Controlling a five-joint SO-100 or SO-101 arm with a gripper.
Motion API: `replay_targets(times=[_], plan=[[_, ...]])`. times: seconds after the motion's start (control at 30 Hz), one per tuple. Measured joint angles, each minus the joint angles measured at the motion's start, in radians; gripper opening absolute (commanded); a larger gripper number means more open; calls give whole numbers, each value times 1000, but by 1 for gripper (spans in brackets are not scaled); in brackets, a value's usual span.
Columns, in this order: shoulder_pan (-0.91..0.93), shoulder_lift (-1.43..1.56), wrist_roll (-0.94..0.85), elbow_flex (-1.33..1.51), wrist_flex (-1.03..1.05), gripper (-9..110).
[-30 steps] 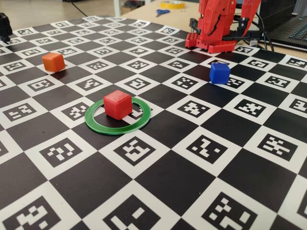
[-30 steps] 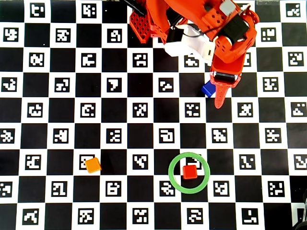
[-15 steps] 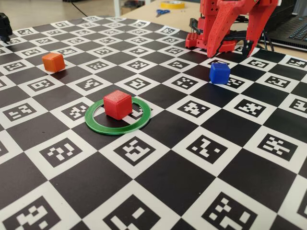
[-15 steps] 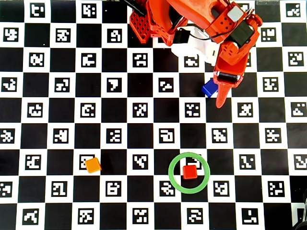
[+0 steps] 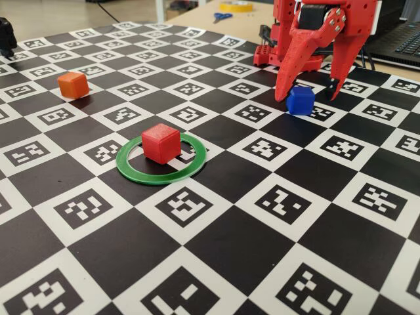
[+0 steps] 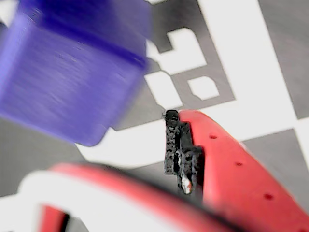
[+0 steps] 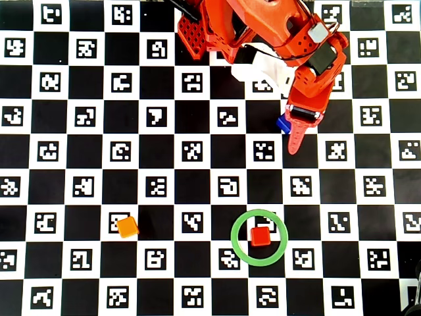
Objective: Grab the red cube then put it in the green circle then put the blue cube on top and finally the orange cube on top
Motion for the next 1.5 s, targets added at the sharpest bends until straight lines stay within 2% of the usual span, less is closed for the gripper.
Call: replay_targets(times=[0.73, 0.9, 1.2, 1.5], plan=[[97, -20, -78, 32, 41, 48], [101, -20, -80, 32, 46, 42], [100, -20, -117, 32, 43, 24], [100, -20, -163, 32, 12, 16]])
